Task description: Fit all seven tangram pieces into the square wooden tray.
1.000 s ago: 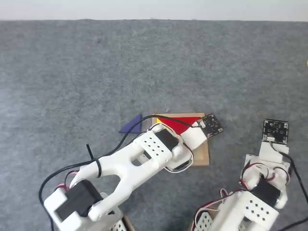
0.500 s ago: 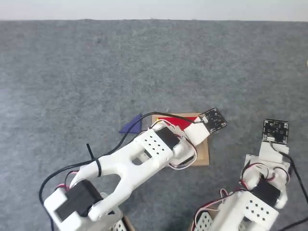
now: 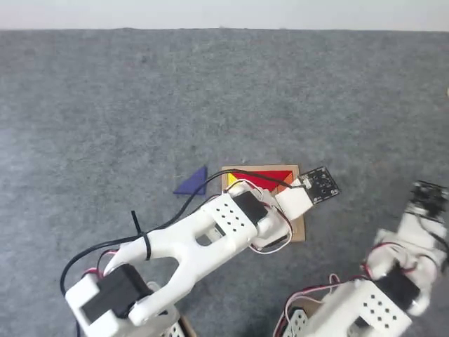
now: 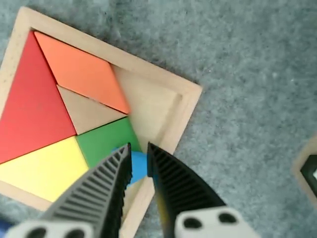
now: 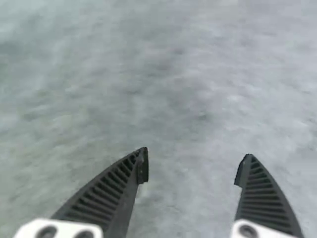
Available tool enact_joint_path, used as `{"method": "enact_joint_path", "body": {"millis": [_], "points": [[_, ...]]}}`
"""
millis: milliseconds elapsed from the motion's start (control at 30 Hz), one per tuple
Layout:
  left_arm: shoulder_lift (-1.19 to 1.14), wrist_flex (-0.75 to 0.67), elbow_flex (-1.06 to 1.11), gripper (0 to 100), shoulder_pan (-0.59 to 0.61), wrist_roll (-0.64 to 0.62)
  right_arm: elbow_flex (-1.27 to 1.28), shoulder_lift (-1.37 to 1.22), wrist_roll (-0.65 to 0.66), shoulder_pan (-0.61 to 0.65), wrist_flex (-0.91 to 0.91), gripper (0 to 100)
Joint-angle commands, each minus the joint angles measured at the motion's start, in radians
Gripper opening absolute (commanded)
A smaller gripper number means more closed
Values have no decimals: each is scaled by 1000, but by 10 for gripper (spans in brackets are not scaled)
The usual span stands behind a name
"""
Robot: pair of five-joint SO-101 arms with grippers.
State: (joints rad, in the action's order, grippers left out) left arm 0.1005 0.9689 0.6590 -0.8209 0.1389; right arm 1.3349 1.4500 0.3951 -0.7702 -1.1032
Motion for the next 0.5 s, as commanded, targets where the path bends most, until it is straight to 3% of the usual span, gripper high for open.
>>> {"method": "enact_joint_path", "body": {"millis": [0,300,467], "points": [[5,-12,-12,66,-3,12,-132,21,37,-64,-73,296],[0,11,-16,66,-3,9,-118,31,87,-157,-124,296],[-157,21,-107,66,2,-18,-71,31,87,-142,-104,296]]}}
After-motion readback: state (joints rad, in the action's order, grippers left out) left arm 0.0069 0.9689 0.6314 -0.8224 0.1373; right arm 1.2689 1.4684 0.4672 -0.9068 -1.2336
